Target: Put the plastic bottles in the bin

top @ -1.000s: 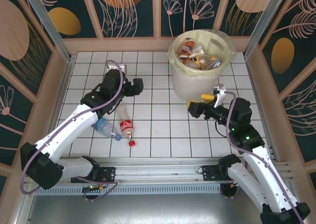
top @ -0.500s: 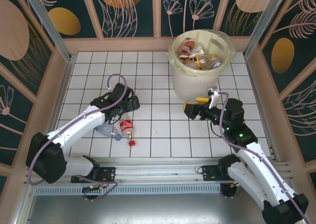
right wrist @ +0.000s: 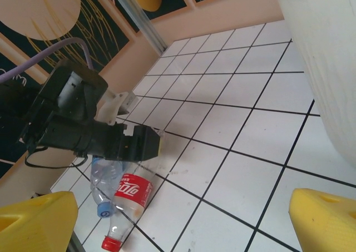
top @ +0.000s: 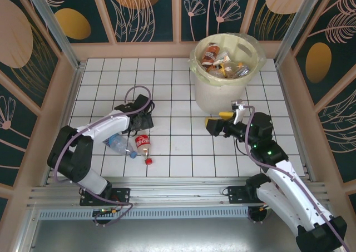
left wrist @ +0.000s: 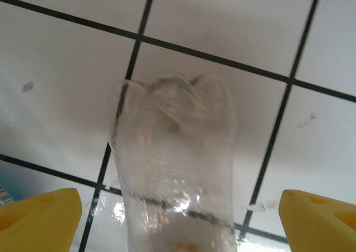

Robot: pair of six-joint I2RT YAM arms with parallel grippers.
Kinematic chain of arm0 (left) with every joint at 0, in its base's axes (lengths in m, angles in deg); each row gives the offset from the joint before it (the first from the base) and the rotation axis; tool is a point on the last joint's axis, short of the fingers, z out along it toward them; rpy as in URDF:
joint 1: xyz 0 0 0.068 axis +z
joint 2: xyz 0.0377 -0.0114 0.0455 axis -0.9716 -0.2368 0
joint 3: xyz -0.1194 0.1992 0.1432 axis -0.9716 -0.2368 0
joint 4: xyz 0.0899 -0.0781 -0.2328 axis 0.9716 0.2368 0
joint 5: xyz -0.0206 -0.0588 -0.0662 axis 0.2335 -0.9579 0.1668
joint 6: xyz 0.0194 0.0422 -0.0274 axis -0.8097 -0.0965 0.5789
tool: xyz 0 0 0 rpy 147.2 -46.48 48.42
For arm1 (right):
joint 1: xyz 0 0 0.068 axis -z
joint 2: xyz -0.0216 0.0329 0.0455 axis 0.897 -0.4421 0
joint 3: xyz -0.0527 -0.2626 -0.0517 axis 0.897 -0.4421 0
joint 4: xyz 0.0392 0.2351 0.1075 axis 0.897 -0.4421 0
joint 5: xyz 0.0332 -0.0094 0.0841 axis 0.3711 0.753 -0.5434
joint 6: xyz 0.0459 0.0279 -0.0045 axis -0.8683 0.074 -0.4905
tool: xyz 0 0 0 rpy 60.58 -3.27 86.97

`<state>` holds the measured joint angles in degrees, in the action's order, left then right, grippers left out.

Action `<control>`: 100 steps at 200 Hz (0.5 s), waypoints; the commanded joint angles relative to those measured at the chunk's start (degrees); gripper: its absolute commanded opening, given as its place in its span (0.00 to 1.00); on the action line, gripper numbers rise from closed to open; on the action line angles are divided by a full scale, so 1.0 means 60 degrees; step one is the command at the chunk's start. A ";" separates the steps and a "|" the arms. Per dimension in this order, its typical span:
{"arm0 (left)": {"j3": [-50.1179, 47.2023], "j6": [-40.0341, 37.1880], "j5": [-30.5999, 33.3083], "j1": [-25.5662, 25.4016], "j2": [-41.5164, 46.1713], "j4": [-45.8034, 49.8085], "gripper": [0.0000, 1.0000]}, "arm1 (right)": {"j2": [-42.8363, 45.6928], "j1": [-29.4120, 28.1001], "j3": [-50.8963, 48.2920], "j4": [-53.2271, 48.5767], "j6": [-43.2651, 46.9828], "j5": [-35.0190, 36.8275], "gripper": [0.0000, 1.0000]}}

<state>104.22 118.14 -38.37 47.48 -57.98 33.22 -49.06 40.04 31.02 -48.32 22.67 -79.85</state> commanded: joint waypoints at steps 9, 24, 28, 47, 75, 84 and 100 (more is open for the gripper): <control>0.0237 -0.0450 -0.0292 0.0297 -0.0426 -0.0392 0.90 | -0.0050 -0.0089 -0.0114 0.0446 0.0125 -0.0085 0.98; 0.0245 -0.0566 -0.0453 0.0398 -0.0631 -0.0599 0.89 | -0.0057 -0.0089 -0.0113 0.0436 0.0135 -0.0068 0.98; 0.0239 -0.0574 -0.0535 0.0428 -0.0683 -0.0685 0.88 | -0.0064 -0.0090 -0.0113 0.0439 0.0128 -0.0072 0.98; 0.0249 -0.0652 -0.0927 0.0496 -0.0933 -0.0956 0.86 | -0.0094 -0.0093 -0.0099 0.0410 0.0127 -0.0047 0.98; 0.0291 -0.0658 -0.1029 0.0526 -0.1141 -0.1067 0.80 | -0.0136 -0.0092 -0.0085 0.0397 0.0127 -0.0024 0.98; 0.0290 -0.0655 -0.1060 0.0547 -0.1157 -0.1101 0.76 | -0.0152 -0.0090 -0.0070 0.0400 0.0132 -0.0024 0.98; 0.0272 -0.0672 -0.1061 0.0582 -0.1161 -0.1149 0.73 | -0.0193 -0.0089 -0.0055 0.0385 0.0127 -0.0024 0.98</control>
<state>104.57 114.79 -43.74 50.35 -64.54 27.52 -50.04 40.01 30.93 -47.93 22.70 -79.83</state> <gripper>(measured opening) 0.746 0.983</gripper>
